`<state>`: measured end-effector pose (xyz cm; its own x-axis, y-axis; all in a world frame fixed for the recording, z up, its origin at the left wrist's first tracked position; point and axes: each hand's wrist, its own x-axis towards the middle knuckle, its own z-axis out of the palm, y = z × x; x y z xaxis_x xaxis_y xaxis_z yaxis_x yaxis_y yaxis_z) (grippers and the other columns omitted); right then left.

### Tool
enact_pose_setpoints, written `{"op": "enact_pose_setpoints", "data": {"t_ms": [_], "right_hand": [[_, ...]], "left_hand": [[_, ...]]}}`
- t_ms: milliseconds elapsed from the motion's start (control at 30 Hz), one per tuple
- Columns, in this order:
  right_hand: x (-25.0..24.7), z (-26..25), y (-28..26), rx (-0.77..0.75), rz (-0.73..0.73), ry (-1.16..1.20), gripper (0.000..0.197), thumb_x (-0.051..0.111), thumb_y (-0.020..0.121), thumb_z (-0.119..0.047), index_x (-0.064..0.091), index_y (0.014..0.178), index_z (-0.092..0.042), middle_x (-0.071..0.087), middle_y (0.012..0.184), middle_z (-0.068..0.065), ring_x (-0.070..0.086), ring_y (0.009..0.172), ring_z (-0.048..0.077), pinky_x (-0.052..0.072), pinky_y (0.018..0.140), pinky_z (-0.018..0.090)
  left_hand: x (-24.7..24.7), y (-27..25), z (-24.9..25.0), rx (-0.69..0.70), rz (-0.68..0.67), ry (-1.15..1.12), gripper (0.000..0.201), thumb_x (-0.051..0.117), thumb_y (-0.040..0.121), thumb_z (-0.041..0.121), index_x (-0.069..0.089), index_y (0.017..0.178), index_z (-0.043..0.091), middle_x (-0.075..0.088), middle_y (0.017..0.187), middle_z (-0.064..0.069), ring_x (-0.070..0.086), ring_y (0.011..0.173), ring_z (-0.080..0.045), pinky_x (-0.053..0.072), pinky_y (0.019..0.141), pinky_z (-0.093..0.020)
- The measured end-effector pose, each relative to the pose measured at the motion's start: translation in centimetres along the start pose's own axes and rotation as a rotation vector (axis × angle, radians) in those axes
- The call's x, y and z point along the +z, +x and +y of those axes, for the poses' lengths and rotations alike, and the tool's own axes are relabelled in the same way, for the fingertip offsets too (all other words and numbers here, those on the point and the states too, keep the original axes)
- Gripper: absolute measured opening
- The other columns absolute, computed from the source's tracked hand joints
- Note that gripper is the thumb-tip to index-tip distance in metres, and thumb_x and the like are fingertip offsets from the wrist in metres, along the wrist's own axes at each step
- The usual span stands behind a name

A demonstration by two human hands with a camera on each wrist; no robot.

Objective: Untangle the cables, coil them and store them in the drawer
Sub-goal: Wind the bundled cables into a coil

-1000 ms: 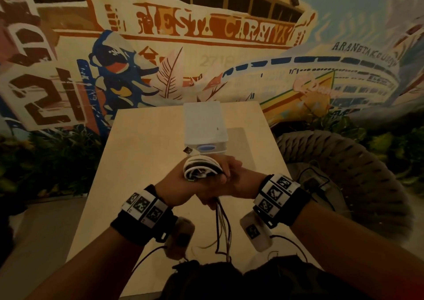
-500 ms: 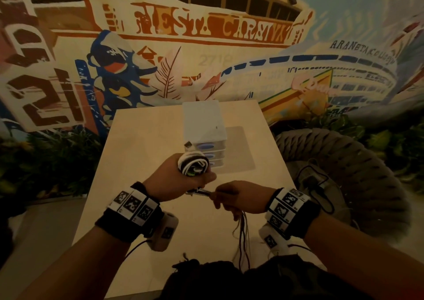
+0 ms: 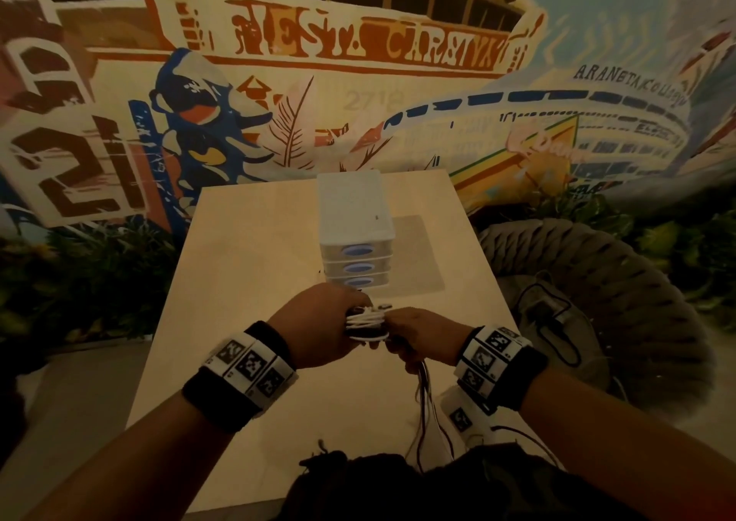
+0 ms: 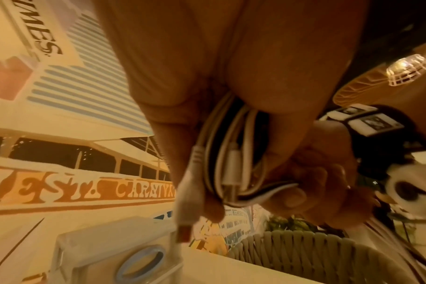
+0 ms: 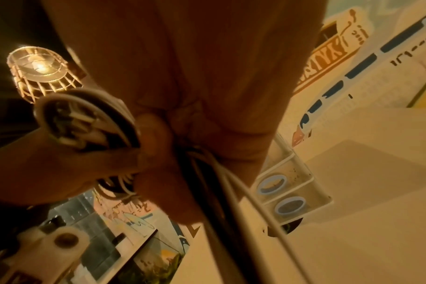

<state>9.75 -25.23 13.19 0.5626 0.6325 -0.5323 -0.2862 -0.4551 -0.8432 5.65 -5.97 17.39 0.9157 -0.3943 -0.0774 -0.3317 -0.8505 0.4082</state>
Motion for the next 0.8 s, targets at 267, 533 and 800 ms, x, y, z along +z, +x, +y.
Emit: {"op": "enact_pose_setpoints", "data": {"t_ms": [267,533,800], "right_hand": [[-0.9,-1.2,-0.1,0.101,-0.042,0.092,0.090,0.020,0.094,-0.075,0.070,0.086,-0.001,0.061,0.065,0.011,0.040,0.051,0.020,0.039,0.055,0.029],[-0.5,-2.4,0.2,0.052,-0.090,-0.169,0.074,0.051,0.087,-0.074,0.074,0.102,-0.005,0.072,0.086,0.007,0.064,0.068,0.019,0.050,0.062,0.027],[-0.9,-3.7,-0.5,0.099,-0.143,-0.505,0.039,0.078,0.081,-0.045,0.073,0.108,-0.018,0.074,0.103,-0.002,0.068,0.086,0.010,0.057,0.072,0.024]], "left_hand": [[0.9,-0.1,0.6,-0.024,-0.056,0.193,0.018,0.059,0.092,0.035,0.071,0.106,0.031,0.070,0.096,0.009,0.062,0.088,-0.016,0.044,0.069,-0.025],[1.8,-0.2,1.3,-0.162,-0.170,0.341,0.023,0.052,0.096,0.023,0.066,0.114,0.022,0.071,0.100,-0.001,0.066,0.091,-0.023,0.054,0.078,-0.032],[3.7,-0.7,2.5,-0.175,-0.207,0.429,0.023,0.047,0.099,0.030,0.059,0.116,0.019,0.066,0.104,-0.003,0.059,0.096,-0.025,0.045,0.072,-0.032]]}}
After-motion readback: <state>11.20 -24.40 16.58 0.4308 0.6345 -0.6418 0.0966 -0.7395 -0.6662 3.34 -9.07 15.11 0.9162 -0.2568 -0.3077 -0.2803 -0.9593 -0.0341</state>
